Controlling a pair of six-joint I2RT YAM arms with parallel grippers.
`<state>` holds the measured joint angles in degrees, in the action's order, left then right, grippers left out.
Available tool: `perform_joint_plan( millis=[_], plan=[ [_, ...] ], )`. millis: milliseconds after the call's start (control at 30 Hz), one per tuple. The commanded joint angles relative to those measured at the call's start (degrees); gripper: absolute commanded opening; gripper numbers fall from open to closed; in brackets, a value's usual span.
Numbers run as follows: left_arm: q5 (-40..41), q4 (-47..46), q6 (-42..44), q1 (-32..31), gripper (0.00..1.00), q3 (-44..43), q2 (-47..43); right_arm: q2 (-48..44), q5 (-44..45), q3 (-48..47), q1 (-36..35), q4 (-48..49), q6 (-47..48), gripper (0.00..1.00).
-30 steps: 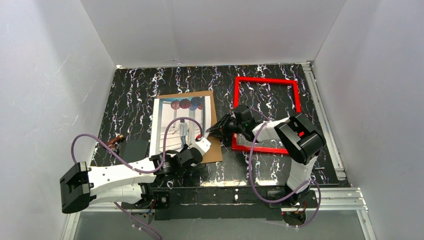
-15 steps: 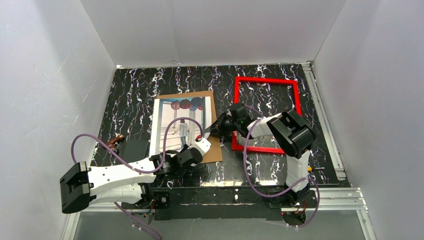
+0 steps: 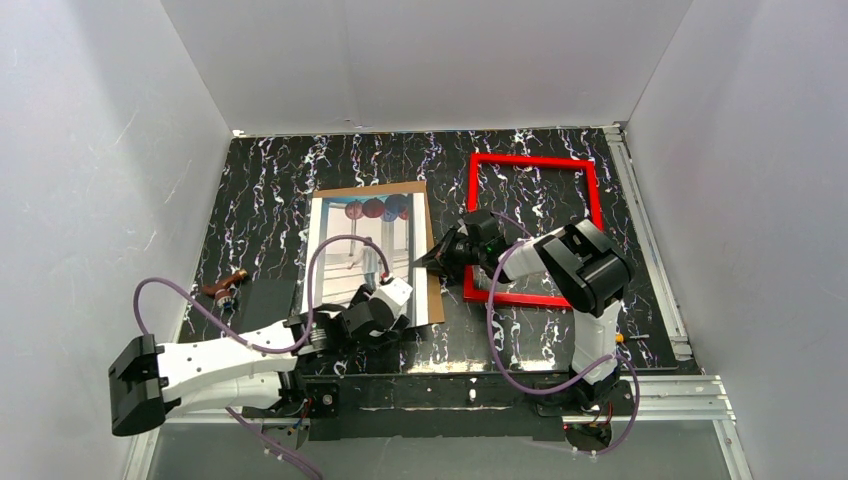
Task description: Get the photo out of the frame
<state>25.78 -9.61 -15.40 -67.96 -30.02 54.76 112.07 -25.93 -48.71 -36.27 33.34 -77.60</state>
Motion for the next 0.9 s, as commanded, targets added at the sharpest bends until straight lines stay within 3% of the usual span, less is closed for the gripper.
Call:
perform_joint_plan(
  millis=[0,233,367,467,600,867],
  plan=[
    [-5.64,5.35,-4.68,0.11,0.71,0.63,-4.80,-0.89,-0.78,1.00,1.05,3.63,2.04,0.01],
    [-8.54,12.95,-10.38,0.24,0.80,-4.11,-10.79,-1.34,-1.95,2.51,2.33,3.26,6.43,0.01],
    [-7.35,18.43,-15.00,3.20,0.84,-10.20,-8.06,-2.75,-1.63,2.20,2.83,0.76,9.52,0.01],
    [-9.94,21.52,-20.54,10.53,0.86,-12.99,-5.27,-4.02,-1.11,1.36,3.05,-2.50,11.91,0.01],
    [-20.48,19.10,-25.60,25.72,0.75,-10.82,-1.46,-5.02,-0.80,0.04,3.44,-6.57,14.47,0.01],
    [-19.24,5.36,-24.03,34.73,0.74,-2.88,5.14,-9.28,1.84,-1.69,3.73,-16.12,19.62,0.01]
  ],
)
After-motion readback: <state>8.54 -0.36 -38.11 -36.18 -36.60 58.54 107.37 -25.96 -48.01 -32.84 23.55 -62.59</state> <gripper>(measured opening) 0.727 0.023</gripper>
